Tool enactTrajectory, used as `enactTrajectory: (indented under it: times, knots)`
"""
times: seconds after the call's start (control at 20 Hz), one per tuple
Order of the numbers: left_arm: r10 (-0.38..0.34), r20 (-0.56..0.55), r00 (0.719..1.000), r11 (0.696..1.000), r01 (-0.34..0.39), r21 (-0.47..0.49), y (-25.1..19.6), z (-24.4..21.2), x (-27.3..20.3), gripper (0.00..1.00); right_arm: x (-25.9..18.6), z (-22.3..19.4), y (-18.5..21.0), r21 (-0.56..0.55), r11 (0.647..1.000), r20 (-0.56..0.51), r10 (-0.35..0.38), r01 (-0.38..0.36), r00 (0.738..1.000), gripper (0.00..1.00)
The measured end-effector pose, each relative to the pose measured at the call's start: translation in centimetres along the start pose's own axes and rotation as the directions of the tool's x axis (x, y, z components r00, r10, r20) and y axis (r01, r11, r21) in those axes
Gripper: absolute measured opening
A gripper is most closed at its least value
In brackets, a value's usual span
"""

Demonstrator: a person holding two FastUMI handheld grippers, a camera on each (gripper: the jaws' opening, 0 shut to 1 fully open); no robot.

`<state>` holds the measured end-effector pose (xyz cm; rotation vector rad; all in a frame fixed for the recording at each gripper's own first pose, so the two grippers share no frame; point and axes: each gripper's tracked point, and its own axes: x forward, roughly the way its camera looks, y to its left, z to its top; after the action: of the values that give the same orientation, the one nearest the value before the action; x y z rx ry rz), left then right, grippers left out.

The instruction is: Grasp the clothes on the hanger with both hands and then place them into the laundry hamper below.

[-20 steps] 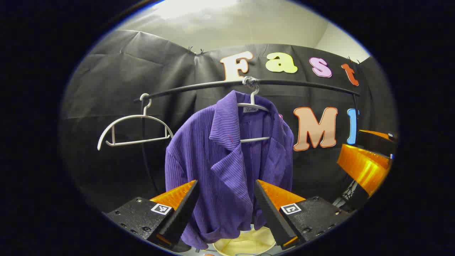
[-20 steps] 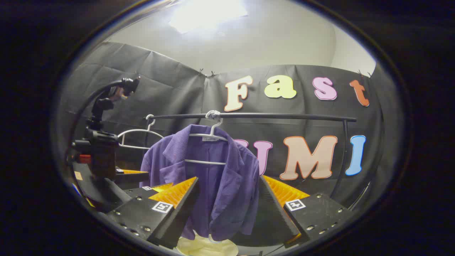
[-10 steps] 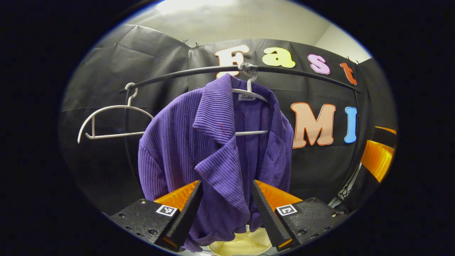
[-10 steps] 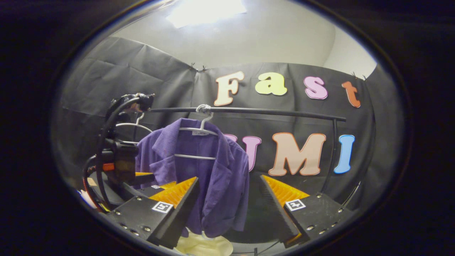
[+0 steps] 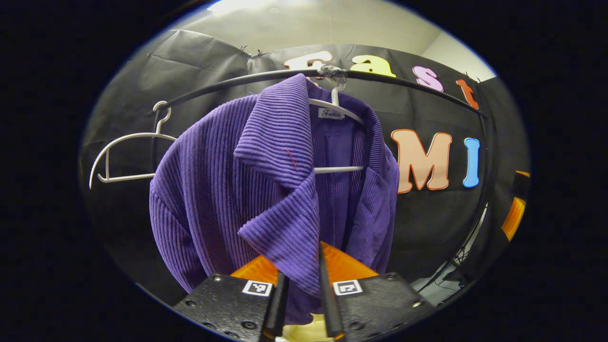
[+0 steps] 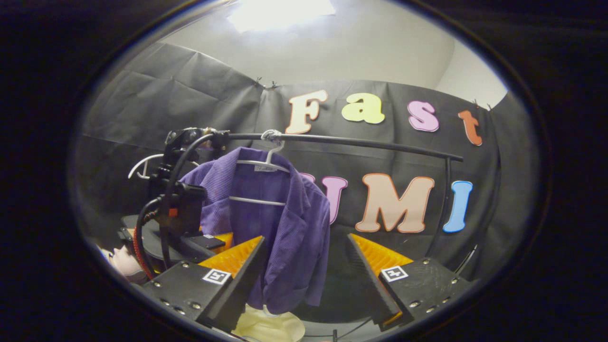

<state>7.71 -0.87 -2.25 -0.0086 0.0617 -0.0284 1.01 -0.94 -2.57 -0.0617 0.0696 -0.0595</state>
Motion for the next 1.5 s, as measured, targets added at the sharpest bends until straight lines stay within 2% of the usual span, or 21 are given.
enactTrajectory:
  times: [0.1,0.25,0.35,0.4,0.45,0.6,0.65,0.8,1.0,1.1,1.15,1.3,1.35,1.5]
  knots:
    - [0.045,-0.01,0.999,0.999,-0.045,-0.002,0.7,-0.1,-0.1,0.1,1.0,-0.4,0.4,-0.01,0.998,-0.004,0.057,-0.057,0.998,0.96]
    - [0.092,-0.019,0.996,0.996,-0.092,0.008,1.5,-0.1,-0.7,0.05,3.0,-1.1,0.6,-0.031,0.992,0.0,0.126,-0.126,0.992,0.99]
    - [0.105,-0.024,0.994,0.994,-0.105,-0.019,1.8,0.2,-1.6,0.07,4.1,-1.6,1.1,-0.031,0.985,0.001,0.167,-0.167,0.986,0.99]
    - [0.113,-0.02,0.993,0.993,-0.113,-0.028,1.9,0.6,-2.0,0.04,4.7,-1.8,1.3,-0.028,0.982,0.003,0.187,-0.187,0.982,0.97]
    - [0.119,-0.015,0.993,0.992,-0.12,-0.03,2.1,0.9,-2.5,0.05,5.4,-2.1,1.6,-0.025,0.978,0.005,0.205,-0.205,0.979,0.99]
    - [0.153,0.012,0.988,0.988,-0.153,-0.011,2.9,2.6,-4.1,0.07,7.4,-3.2,2.5,-0.017,0.968,0.002,0.252,-0.251,0.968,0.97]
    - [0.168,0.021,0.986,0.986,-0.168,-0.012,3.3,3.1,-4.7,0.04,8.2,-3.6,2.7,-0.016,0.965,-0.004,0.26,-0.26,0.966,0.97]
    - [0.23,0.048,0.972,0.973,-0.229,-0.026,4.9,5.2,-6.3,0.05,10.7,-5.3,3.0,-0.013,0.963,-0.026,0.269,-0.269,0.963,0.99]
    - [0.327,0.107,0.939,0.945,-0.325,-0.029,7.5,8.5,-8.6,0.04,13.9,-7.8,4.1,0.0,0.964,-0.066,0.266,-0.267,0.962,0.97]
    - [0.359,0.133,0.924,0.933,-0.359,-0.031,8.2,9.9,-9.4,0.01,15.4,-8.8,5.0,0.003,0.964,-0.081,0.267,-0.267,0.96,0.97]
    - [0.374,0.147,0.916,0.927,-0.375,-0.027,8.7,10.5,-9.8,0.01,15.9,-9.1,5.3,0.003,0.964,-0.088,0.265,-0.266,0.96,0.99]
    - [0.406,0.186,0.895,0.911,-0.412,-0.003,9.6,12.4,-10.4,0.03,17.1,-9.9,6.0,0.008,0.97,-0.092,0.242,-0.243,0.966,0.97]
    - [0.413,0.193,0.89,0.907,-0.421,-0.001,10.0,12.7,-10.5,0.04,17.6,-10.2,6.2,0.008,0.971,-0.097,0.238,-0.238,0.966,0.99]
    - [0.432,0.197,0.88,0.898,-0.44,-0.005,10.9,13.2,-10.4,0.04,18.4,-11.3,6.4,-0.009,0.975,-0.116,0.22,-0.223,0.969,0.97]
